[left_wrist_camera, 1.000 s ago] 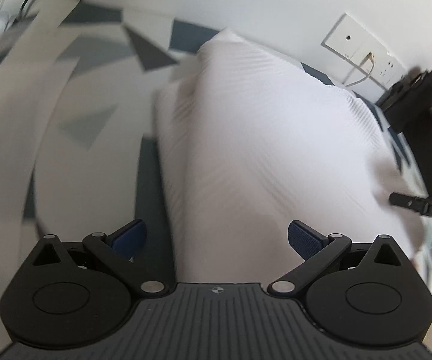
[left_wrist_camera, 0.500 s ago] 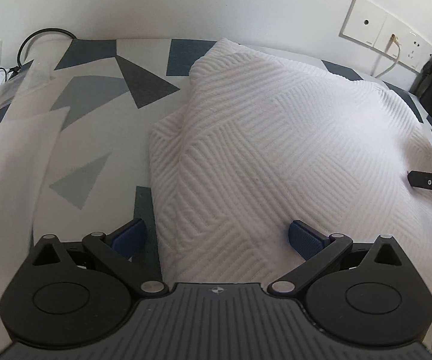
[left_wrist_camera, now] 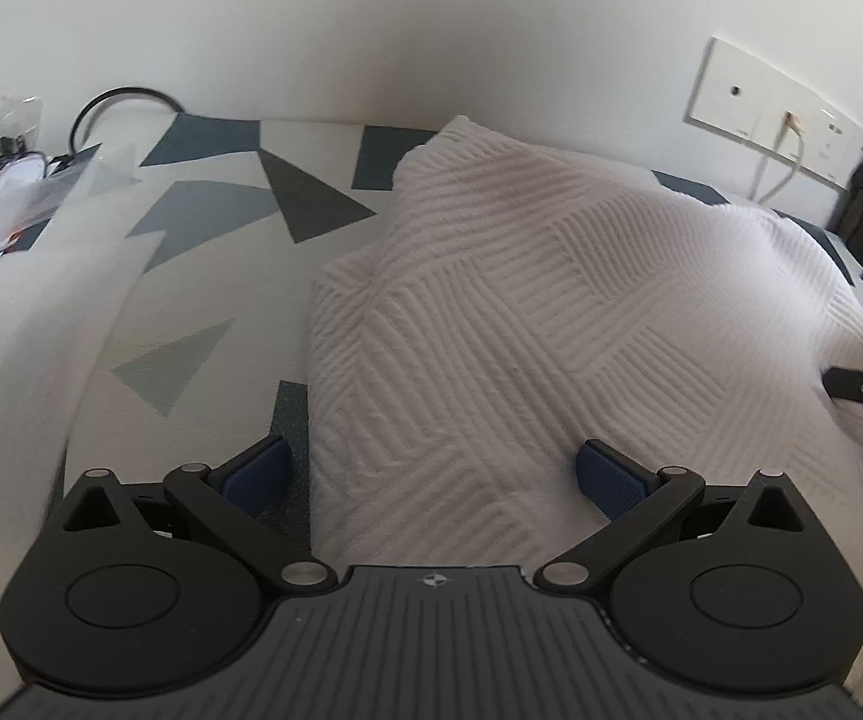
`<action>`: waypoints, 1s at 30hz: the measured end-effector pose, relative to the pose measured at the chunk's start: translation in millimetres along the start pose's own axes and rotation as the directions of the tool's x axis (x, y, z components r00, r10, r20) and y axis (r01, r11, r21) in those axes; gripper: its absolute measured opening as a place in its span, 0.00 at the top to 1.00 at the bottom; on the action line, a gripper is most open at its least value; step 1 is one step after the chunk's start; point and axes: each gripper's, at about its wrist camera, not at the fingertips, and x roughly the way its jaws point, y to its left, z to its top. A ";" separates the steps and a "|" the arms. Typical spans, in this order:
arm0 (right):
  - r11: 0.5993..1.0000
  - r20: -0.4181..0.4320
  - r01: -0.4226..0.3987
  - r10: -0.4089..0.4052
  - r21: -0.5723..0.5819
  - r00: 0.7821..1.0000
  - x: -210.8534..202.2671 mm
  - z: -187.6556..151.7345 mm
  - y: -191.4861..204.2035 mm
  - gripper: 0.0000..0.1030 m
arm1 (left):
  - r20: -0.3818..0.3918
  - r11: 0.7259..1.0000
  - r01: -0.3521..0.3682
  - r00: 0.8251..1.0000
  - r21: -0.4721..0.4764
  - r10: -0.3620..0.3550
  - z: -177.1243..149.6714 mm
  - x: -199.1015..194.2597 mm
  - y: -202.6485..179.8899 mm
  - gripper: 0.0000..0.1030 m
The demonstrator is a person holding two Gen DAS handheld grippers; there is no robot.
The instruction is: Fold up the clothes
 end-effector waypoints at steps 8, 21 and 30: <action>1.000 -0.013 0.004 -0.004 -0.002 1.000 0.7 1.7 0.8 0.01 | 0.019 0.999 0.028 0.999 0.034 -0.029 1.6 2.3 3.2 0.00; 1.000 -0.001 0.006 -0.006 -0.004 1.000 0.9 0.5 1.1 0.01 | -0.029 1.000 0.015 0.999 0.018 -0.014 9.9 7.8 0.5 0.00; 1.000 -0.005 0.021 -0.020 0.008 1.000 2.1 2.3 3.2 0.01 | 0.009 0.999 -0.020 1.000 -0.025 0.020 8.0 9.3 -3.3 0.00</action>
